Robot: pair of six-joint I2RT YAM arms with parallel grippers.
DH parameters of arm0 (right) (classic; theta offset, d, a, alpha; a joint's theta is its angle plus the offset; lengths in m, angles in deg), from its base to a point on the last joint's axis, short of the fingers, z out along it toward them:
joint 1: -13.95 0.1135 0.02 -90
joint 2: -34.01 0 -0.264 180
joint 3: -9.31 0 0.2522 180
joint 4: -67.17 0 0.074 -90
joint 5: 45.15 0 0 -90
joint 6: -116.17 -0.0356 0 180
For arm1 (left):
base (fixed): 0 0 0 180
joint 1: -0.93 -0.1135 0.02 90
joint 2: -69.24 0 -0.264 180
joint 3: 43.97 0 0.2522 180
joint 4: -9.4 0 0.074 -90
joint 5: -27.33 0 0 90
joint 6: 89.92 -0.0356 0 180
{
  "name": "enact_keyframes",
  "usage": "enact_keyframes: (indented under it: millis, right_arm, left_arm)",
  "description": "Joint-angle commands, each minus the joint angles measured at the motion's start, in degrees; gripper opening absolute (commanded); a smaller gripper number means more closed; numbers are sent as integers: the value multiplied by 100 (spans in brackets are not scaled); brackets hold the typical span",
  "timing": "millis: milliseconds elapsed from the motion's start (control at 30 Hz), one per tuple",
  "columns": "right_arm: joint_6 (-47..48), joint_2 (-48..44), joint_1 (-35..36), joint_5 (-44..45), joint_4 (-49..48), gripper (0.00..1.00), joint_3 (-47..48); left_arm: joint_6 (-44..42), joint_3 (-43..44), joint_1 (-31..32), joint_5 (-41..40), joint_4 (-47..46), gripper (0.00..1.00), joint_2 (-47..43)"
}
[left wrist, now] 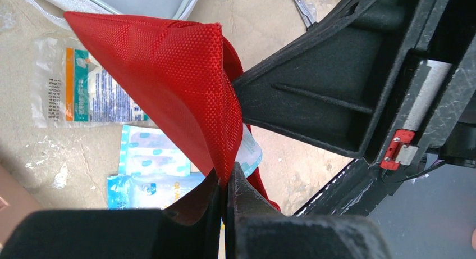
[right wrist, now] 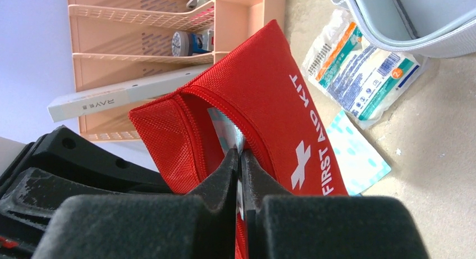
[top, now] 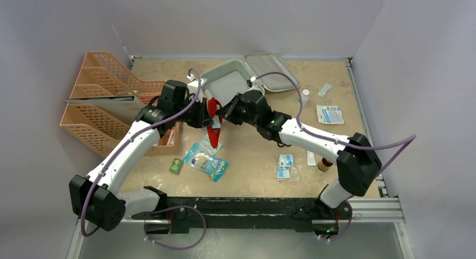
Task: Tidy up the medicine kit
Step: Place the medical item at the medicine pouch.
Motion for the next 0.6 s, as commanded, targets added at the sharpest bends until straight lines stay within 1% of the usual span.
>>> enact_keyframes:
  millis: [0, 167, 267, 367, 433, 500, 567]
  right_arm:
    - [96, 125, 41, 253, 76, 6, 258]
    - [90, 181, 90, 224, 270, 17, 371]
    - [31, 128, 84, 209, 251, 21, 331]
    - [46, 53, 87, 230, 272, 20, 337]
    - [73, 41, 92, 289, 307, 14, 353]
    - [85, 44, 91, 307, 323, 12, 363]
    - [88, 37, 89, 244, 311, 13, 348]
  left_arm:
    - [93, -7, -9, 60, -233, 0, -81]
    - [109, -7, -9, 16, -224, 0, -81]
    - [118, -7, -9, -41, -215, 0, -81]
    - [119, -7, -11, -53, -202, 0, -72]
    - [119, -7, -9, -62, -206, 0, -80]
    - [119, -7, -9, -70, -199, 0, -88]
    - [119, -7, -9, -86, -198, 0, -102]
